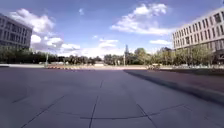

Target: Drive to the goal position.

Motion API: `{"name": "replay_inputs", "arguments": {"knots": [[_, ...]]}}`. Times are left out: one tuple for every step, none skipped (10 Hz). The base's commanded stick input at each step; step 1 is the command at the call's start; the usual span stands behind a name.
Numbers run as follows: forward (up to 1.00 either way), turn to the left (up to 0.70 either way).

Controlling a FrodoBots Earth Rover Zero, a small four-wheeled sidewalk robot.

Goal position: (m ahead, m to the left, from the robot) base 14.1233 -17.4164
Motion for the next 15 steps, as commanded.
{"name": "replay_inputs", "arguments": {"knots": [[0.7, 0.0], [0.7, 0.0], [0.7, 0.0], [0.7, 0.0], [0.7, 0.0], [0.7, 0.0], [0.7, 0.0], [0.7, 0.0], [0.7, 0.0], [0.7, 0.0], [0.7, 0.0], [0.7, 0.0], [0.7, 0.0], [0.7, 0.0], [0.7, 0.0]]}}
